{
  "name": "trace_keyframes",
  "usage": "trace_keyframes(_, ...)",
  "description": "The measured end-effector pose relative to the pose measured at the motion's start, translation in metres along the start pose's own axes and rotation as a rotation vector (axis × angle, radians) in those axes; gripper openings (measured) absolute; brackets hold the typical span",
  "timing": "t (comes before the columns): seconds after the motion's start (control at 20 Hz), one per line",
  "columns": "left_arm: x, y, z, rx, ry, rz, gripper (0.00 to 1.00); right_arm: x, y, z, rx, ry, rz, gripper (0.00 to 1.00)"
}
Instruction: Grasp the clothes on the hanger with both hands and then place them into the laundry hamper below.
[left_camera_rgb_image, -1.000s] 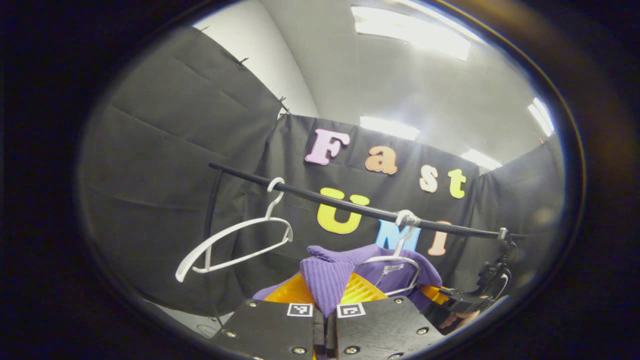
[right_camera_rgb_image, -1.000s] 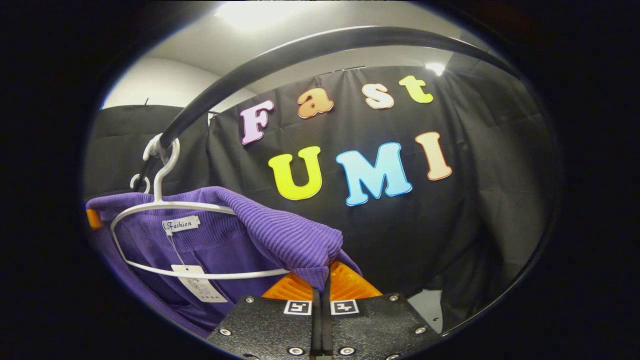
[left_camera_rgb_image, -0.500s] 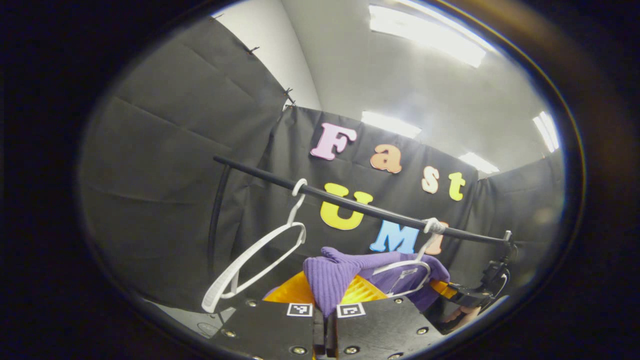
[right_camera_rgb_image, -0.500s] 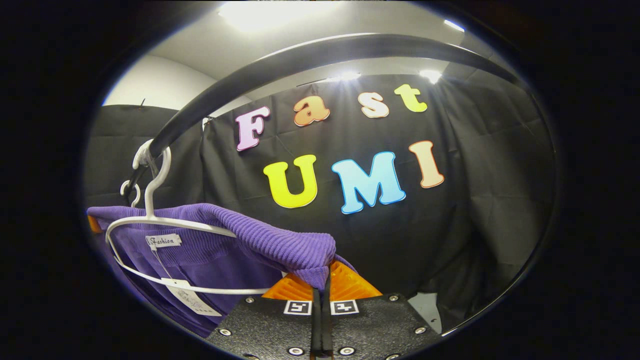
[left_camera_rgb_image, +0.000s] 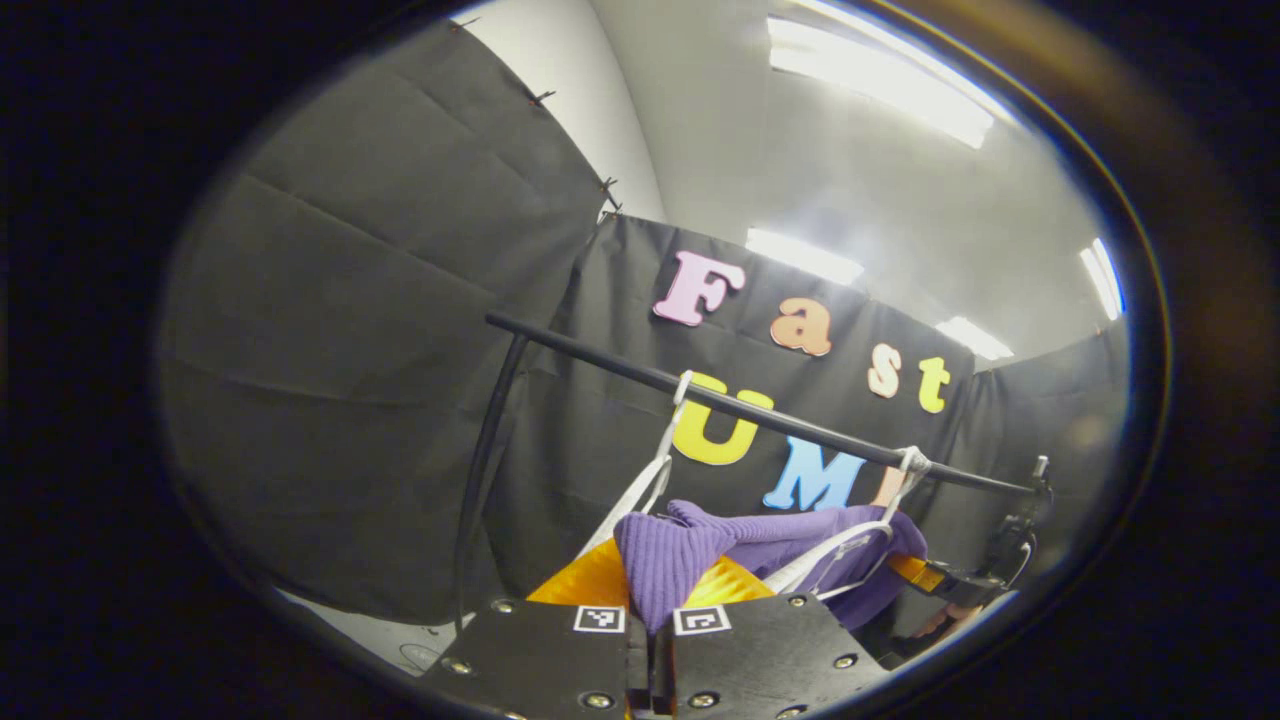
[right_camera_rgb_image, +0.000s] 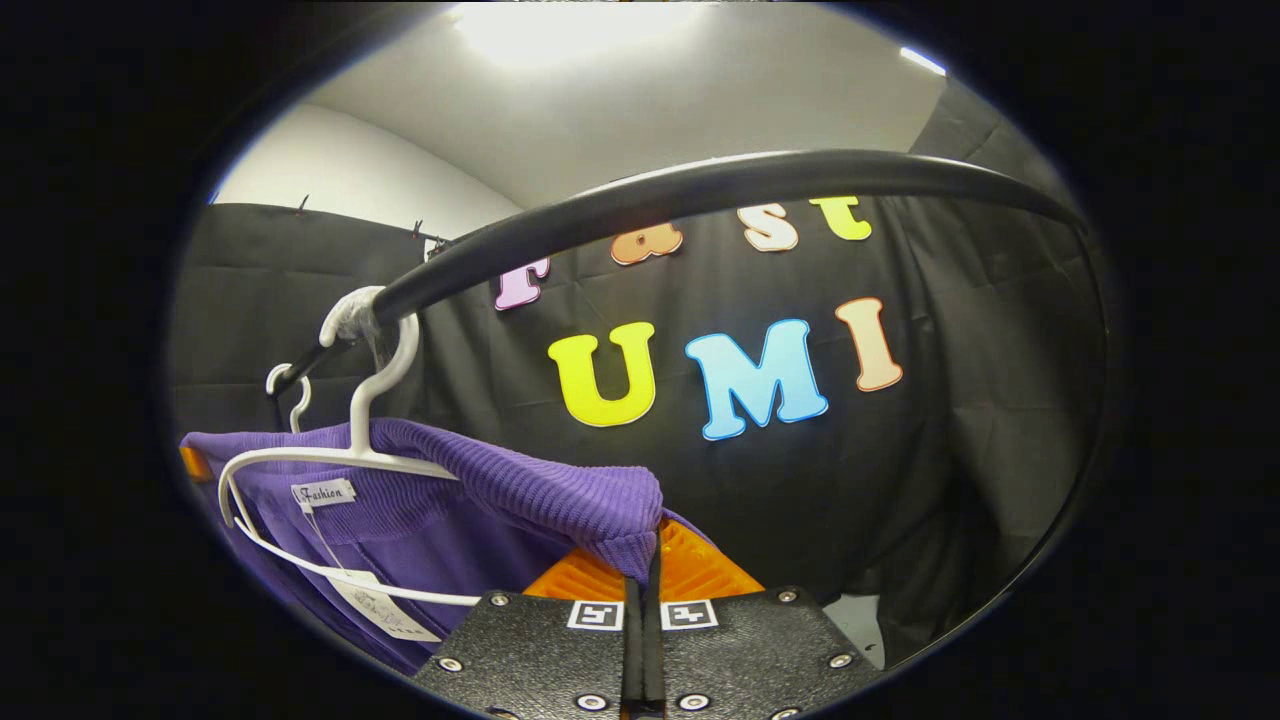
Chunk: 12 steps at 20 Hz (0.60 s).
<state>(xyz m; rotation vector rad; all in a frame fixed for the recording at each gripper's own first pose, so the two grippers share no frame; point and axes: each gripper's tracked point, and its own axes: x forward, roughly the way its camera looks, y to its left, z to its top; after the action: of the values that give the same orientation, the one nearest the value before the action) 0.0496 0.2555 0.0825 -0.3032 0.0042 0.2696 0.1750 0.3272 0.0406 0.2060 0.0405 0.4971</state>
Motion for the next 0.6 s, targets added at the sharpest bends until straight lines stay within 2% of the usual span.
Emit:
trace_keyframes(0.35, 0.006, 0.004, -0.071, 0.021, 0.067, -0.018, 0.03, -0.01, -0.013, 0.008, -0.051, -0.032, -0.044, 0.0)
trace_keyframes(0.6, 0.0, -0.012, -0.095, 0.006, 0.09, -0.037, 0.03, -0.008, -0.035, 0.02, -0.103, -0.066, -0.07, 0.0)
